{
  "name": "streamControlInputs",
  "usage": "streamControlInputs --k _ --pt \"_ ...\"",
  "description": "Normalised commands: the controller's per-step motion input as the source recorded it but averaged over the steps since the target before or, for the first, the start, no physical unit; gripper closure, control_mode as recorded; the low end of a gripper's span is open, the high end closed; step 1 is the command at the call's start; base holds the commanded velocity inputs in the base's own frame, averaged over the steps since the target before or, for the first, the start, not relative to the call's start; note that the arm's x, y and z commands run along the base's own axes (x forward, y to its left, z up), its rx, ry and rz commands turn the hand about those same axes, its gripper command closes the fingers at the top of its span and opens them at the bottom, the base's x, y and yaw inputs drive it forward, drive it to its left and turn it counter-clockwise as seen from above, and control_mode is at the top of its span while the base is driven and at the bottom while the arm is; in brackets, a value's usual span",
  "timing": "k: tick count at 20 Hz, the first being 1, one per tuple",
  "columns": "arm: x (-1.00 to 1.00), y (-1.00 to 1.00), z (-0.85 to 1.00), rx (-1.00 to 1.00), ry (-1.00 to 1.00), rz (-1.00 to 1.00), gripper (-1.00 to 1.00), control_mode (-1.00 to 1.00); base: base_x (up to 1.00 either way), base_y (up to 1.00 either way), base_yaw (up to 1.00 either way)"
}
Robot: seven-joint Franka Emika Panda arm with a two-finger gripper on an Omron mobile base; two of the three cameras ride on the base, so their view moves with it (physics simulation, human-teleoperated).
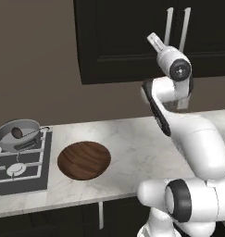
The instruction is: Open the cabinet and move the ladle to the pot. Then close the cabinet.
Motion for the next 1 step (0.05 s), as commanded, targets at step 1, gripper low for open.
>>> streamControlInputs --k 1 --pt "0.51 -0.43 0.00 0.00 0.22 0.09 -1.00 -1.00 0.00 0.00 0.00"
